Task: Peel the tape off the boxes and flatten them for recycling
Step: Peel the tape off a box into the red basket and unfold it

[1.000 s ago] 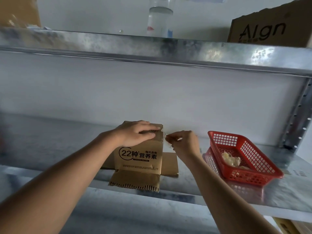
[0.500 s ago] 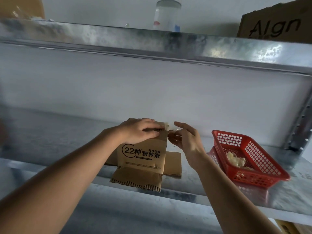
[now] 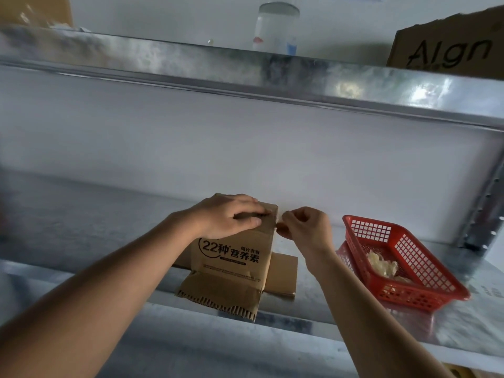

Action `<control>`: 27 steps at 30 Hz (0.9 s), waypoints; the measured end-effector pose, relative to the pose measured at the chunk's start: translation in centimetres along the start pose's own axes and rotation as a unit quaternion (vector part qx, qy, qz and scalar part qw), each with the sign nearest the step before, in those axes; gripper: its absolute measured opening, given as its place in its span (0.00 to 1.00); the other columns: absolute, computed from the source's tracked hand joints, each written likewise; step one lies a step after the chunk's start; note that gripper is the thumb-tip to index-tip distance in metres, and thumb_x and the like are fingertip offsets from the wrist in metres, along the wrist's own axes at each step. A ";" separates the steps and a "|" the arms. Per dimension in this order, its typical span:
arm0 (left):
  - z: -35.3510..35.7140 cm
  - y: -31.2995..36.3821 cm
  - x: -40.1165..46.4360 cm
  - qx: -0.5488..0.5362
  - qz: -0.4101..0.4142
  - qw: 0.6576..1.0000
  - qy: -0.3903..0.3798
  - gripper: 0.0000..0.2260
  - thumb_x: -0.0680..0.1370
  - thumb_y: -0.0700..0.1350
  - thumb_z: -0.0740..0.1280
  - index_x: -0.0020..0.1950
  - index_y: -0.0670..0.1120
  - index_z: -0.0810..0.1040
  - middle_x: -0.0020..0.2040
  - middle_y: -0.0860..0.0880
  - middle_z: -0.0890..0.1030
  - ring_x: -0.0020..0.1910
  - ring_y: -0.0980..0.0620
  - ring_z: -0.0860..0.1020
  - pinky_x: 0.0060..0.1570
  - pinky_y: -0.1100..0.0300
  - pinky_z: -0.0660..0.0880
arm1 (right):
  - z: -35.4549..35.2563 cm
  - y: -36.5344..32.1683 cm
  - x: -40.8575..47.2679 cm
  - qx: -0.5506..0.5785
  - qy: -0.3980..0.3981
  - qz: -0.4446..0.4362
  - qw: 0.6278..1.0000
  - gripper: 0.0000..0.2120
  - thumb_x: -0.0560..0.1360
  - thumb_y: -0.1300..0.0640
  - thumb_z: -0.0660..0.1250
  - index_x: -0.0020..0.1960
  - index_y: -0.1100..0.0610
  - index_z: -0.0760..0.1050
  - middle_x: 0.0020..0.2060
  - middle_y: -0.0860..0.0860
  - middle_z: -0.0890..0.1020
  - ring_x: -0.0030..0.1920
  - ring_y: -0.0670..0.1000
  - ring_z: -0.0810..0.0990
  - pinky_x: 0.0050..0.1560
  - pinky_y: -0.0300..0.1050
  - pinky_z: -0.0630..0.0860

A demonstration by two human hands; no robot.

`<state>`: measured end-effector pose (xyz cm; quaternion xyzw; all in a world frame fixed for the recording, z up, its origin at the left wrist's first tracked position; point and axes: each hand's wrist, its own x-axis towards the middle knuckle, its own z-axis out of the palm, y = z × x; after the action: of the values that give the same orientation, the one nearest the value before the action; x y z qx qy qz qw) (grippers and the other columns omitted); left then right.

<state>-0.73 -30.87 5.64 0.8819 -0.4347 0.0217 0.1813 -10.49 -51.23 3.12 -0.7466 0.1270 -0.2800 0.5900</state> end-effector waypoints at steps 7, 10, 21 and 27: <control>0.0 -0.3 0.3 0.002 0.024 1.000 0.003 0.22 0.77 0.73 0.50 0.71 0.77 0.65 0.76 0.67 0.65 0.74 0.60 0.67 0.68 0.50 0.68 | -0.7 1.8 -0.9 0.116 -0.009 0.014 0.993 0.07 0.73 0.68 0.74 0.42 0.66 0.76 0.36 0.60 0.86 0.42 0.57 0.89 0.52 0.57 0.85; 0.2 -0.6 0.4 0.013 0.033 0.999 0.015 0.20 0.79 0.72 0.51 0.71 0.78 0.64 0.77 0.67 0.66 0.74 0.60 0.68 0.65 0.53 0.69 | -0.6 2.6 -1.7 0.095 -0.024 0.003 0.995 0.10 0.71 0.67 0.77 0.44 0.69 0.77 0.37 0.59 0.87 0.42 0.58 0.89 0.51 0.59 0.85; -0.3 4.3 1.1 0.051 -0.013 0.999 0.004 0.21 0.73 0.77 0.56 0.52 0.63 0.73 0.41 0.54 0.80 0.42 0.54 0.78 0.42 0.54 0.72 | -0.5 2.8 -3.8 0.028 -0.043 -0.051 0.997 0.09 0.80 0.59 0.71 0.56 0.50 0.87 0.43 0.48 0.88 0.45 0.49 0.87 0.47 0.44 0.83; 0.0 4.2 0.8 -0.042 -0.018 0.999 -0.030 0.09 0.78 0.63 0.65 0.56 0.65 0.71 0.48 0.54 0.78 0.39 0.54 0.75 0.39 0.55 0.68 | -1.8 3.7 -4.2 0.103 -0.126 -0.042 0.986 0.13 0.80 0.65 0.68 0.62 0.57 0.83 0.52 0.50 0.88 0.53 0.53 0.87 0.53 0.45 0.83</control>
<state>-3.47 -33.78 7.09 0.8816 -0.4241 -0.0263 0.2055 -14.40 -51.52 -1.23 -0.7157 -0.0091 -0.2198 0.6628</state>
